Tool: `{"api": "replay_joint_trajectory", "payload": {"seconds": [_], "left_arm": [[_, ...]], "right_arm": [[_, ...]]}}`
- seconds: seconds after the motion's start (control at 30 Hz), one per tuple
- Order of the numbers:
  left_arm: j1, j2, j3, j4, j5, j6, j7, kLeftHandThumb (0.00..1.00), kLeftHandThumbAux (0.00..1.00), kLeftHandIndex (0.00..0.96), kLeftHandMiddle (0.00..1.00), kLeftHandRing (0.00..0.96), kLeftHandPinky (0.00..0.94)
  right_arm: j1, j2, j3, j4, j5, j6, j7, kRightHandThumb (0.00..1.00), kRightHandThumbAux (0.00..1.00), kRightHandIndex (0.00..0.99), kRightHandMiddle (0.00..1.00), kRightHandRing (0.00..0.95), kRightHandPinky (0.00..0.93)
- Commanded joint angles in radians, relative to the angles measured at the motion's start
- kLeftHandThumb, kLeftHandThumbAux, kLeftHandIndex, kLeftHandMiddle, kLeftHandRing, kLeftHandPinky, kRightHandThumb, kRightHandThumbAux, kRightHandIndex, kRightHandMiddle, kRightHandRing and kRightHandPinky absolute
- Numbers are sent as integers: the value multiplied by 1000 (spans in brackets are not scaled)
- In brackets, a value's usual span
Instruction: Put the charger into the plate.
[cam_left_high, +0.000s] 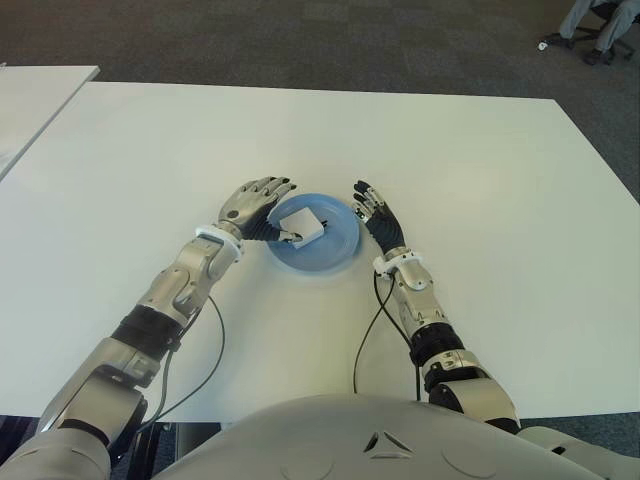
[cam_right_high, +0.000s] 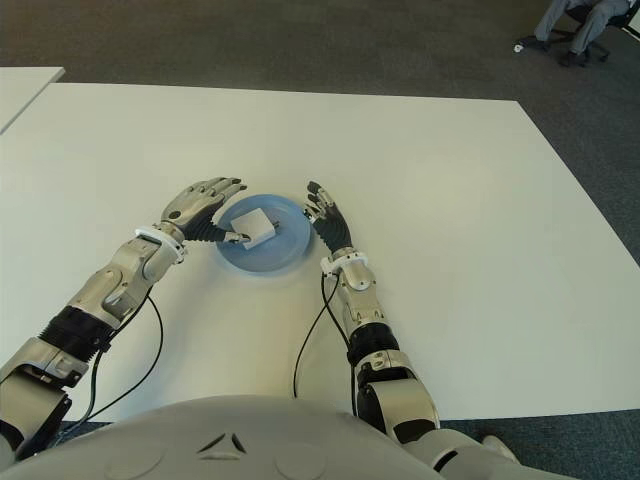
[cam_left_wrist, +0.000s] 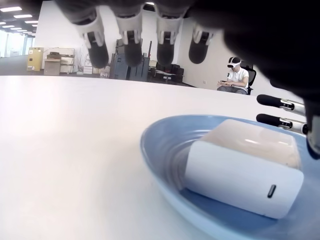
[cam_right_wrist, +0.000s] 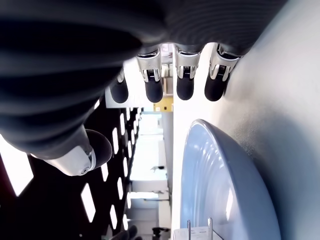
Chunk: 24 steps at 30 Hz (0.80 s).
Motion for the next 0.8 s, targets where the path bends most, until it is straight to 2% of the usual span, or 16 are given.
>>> {"api": "replay_joint_trajectory", "payload": {"seconds": [0.03,0.23,0.37,0.43,0.57,0.63,0.77,0.8], "left_arm": [[16,12,5,-18,18,11,-1,304,427,57,0,0,0],[27,4,25,-57,-6,20,-5,328,456,72,1,0,0],[30,-14,59,-66,-67,1,5,313,498,69,16,0,0],[33,-30,88,-63,-126,-30,15,292,536,62,22,0,12],[53,-84,175,-77,-324,-92,-7,236,616,53,38,13,51],[66,-117,219,-88,-420,-95,-23,198,659,53,48,28,65],[79,-163,267,-98,-526,-80,-39,137,699,54,60,43,65],[85,-190,298,-96,-591,-77,-43,121,707,54,62,46,62]], "right_arm": [[17,-3,9,14,-11,34,-2,0,558,0,0,0,0],[14,-5,14,20,-15,32,-9,0,555,0,0,0,0],[12,-7,17,23,-17,31,-14,0,549,0,0,0,0],[12,-7,19,24,-18,30,-16,0,545,0,0,0,0],[14,-8,21,20,-19,32,-21,0,533,0,0,0,0],[14,-9,21,20,-20,33,-23,0,524,0,0,0,0],[13,-9,20,19,-17,38,-24,0,511,0,0,0,0],[13,-9,19,18,-15,43,-24,0,508,0,0,0,0]]}}
